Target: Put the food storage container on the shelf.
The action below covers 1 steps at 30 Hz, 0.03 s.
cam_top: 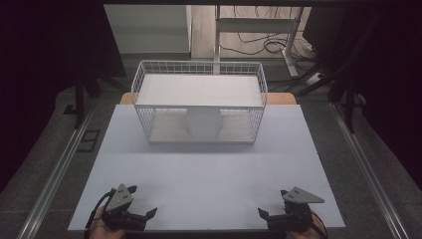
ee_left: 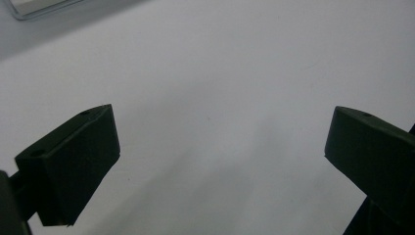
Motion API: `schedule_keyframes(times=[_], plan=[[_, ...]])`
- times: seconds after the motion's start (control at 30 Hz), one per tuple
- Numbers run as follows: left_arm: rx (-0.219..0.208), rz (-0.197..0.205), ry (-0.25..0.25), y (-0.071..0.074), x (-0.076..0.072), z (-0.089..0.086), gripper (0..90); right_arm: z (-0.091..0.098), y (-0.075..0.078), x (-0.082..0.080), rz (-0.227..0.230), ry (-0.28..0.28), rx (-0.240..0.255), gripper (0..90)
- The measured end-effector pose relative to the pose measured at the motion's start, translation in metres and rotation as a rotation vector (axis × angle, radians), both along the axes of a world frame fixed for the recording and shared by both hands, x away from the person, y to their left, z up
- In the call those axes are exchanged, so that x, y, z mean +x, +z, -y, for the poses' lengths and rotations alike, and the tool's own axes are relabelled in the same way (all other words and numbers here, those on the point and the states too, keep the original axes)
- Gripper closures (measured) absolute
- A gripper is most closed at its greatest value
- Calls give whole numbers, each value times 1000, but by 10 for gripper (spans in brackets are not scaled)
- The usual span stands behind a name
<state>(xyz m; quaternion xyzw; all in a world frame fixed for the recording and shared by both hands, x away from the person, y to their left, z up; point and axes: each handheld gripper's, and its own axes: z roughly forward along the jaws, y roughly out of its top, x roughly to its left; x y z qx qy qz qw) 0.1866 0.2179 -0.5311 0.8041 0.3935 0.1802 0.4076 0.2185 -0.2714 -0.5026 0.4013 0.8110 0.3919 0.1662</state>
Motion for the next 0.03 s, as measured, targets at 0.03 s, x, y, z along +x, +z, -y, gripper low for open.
schedule_keyframes(times=[0.03], plan=[[1,3,0,0,0,0,0,0,0,0,-1,-2,0,0]])
